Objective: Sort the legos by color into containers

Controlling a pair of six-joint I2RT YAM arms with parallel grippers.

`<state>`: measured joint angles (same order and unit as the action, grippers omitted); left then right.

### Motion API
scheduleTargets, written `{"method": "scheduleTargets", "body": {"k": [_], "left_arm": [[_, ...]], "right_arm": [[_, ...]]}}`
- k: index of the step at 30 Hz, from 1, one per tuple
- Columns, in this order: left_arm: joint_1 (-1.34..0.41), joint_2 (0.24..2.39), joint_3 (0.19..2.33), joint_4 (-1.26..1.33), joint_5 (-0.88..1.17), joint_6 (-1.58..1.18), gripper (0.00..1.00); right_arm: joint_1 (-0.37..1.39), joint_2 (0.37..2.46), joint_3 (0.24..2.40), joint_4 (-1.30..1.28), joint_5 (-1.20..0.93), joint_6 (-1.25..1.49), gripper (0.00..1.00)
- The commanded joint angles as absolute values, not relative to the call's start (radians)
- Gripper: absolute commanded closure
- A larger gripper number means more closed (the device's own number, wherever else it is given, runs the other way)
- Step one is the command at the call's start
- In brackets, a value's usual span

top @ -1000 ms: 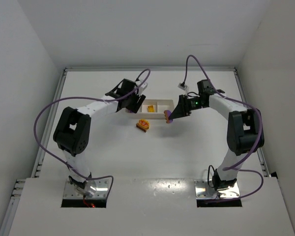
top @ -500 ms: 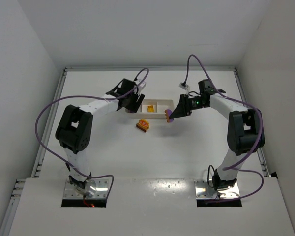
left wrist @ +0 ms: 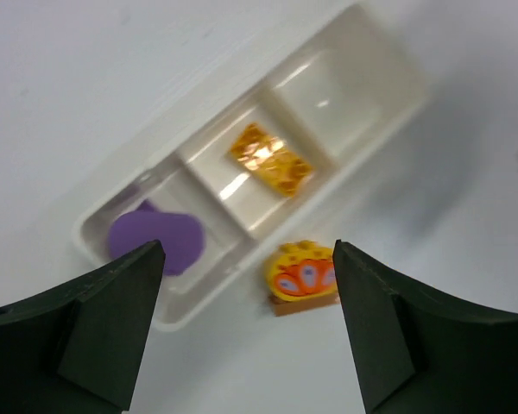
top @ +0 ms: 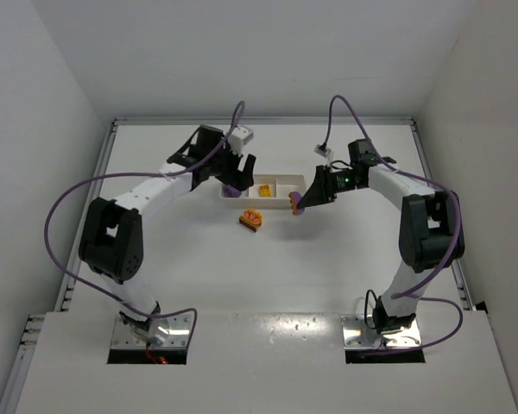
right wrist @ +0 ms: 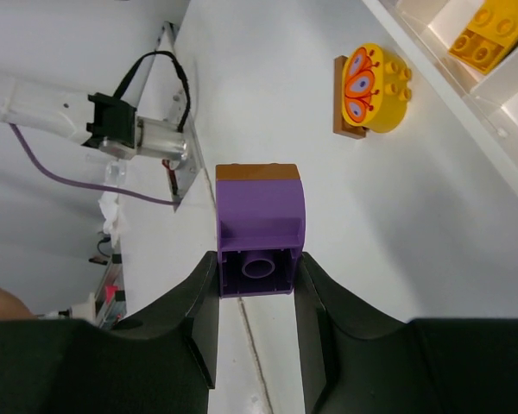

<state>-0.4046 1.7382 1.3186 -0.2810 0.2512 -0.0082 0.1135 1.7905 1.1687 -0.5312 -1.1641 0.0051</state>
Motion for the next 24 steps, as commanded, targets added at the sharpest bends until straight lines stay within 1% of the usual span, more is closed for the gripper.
{"method": "scheduleTargets", "body": {"k": [1, 2, 4, 7, 8, 13, 17, 24], "left_arm": [[-0.382, 1.617, 1.312, -0.267, 0.733, -0.006, 0.15], [-0.382, 1.617, 1.301, -0.267, 0.806, -0.006, 0.15], [-0.394, 1.608, 1.27, -0.276, 0.961, -0.015, 0.19], [-0.42, 1.634, 1.24, -0.276, 1.055, -0.025, 0.24], [-0.42, 1.644, 1.239, -0.276, 1.087, -0.025, 0.24], [-0.472, 1.677, 1.23, -0.276, 1.131, -0.034, 0.25], [-0.483, 1.687, 1.25, -0.276, 1.152, -0.043, 0.2], [-0.511, 1.717, 1.292, -0.276, 1.18, -0.064, 0.19]], "right_arm": [[0.109, 1.747, 1.167, -0.494, -1.258, 0.005, 1.0], [0.109, 1.747, 1.167, -0.494, -1.273, 0.005, 1.0], [0.109, 1.747, 1.167, -0.494, -1.317, 0.005, 1.0], [0.109, 1.738, 1.167, -0.494, -1.362, -0.006, 1.0], [0.109, 1.738, 1.167, -0.494, -1.374, -0.015, 1.0], [0.118, 1.71, 1.147, -0.485, -1.433, -0.015, 1.0], [0.129, 1.71, 1.138, -0.485, -1.445, -0.015, 1.0], [0.139, 1.71, 1.138, -0.485, -1.413, -0.015, 1.0]]}}
